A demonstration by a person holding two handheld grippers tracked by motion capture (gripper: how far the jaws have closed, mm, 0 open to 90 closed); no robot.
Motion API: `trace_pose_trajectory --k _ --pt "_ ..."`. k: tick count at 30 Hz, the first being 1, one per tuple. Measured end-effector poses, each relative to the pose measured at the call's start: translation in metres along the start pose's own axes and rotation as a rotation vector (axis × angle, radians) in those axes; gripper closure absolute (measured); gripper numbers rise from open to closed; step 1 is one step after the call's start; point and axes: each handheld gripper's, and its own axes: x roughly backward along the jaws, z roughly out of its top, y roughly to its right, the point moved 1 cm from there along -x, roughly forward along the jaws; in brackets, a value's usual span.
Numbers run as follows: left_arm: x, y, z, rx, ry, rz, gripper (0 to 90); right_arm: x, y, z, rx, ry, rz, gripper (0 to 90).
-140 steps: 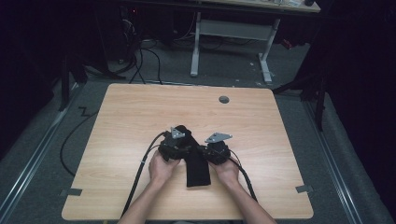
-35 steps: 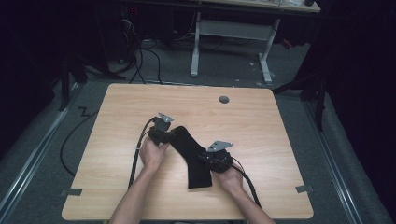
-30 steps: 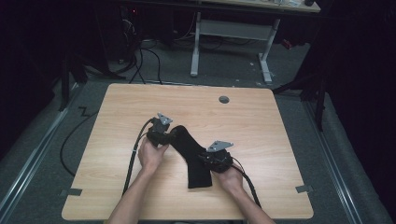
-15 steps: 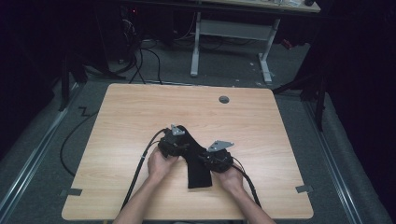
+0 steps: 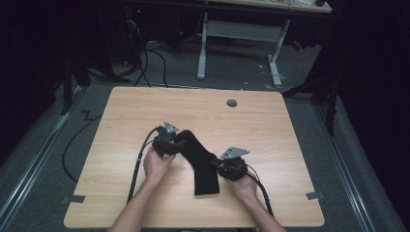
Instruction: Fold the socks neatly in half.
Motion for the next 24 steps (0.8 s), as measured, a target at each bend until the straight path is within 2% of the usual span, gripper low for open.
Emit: trace_pose_trajectory --k 2,3,4,9,15,17,18,19,24 --pt "-0.005 -0.006 0.001 0.039 0.002 0.008 51.0 0.001 0.003 -0.002 -0.001 0.001 -0.005 77.4" --pt "-0.005 -0.006 0.001 0.039 0.002 0.008 50.9 0.001 0.003 -0.002 -0.001 0.001 -0.005 77.4" --pt "-0.010 -0.009 0.001 0.056 -0.012 0.011 50.7 0.001 0.004 -0.003 -0.001 0.003 -0.010 77.0" --pt "-0.019 -0.012 0.000 0.064 -0.037 0.013 50.2 -0.001 0.005 -0.004 -0.006 0.003 -0.008 76.0" --pt "-0.031 -0.010 0.000 0.075 -0.059 -0.011 51.3 -0.002 0.003 -0.004 0.005 -0.012 0.000 75.7" --pt "-0.032 -0.010 0.000 0.077 -0.052 -0.013 53.9 -0.003 0.004 -0.005 0.001 -0.016 0.006 75.7" --pt "-0.033 -0.009 0.002 0.059 -0.056 -0.015 55.4 -0.003 0.004 -0.005 -0.002 -0.016 0.007 75.7" --pt "-0.033 -0.009 0.002 0.059 -0.056 -0.015 57.3 -0.003 0.004 -0.005 -0.002 -0.016 0.007 75.7" --pt "-0.032 -0.007 0.002 0.043 -0.057 -0.059 73.4 -0.004 0.004 -0.005 0.006 -0.015 0.009 76.2"
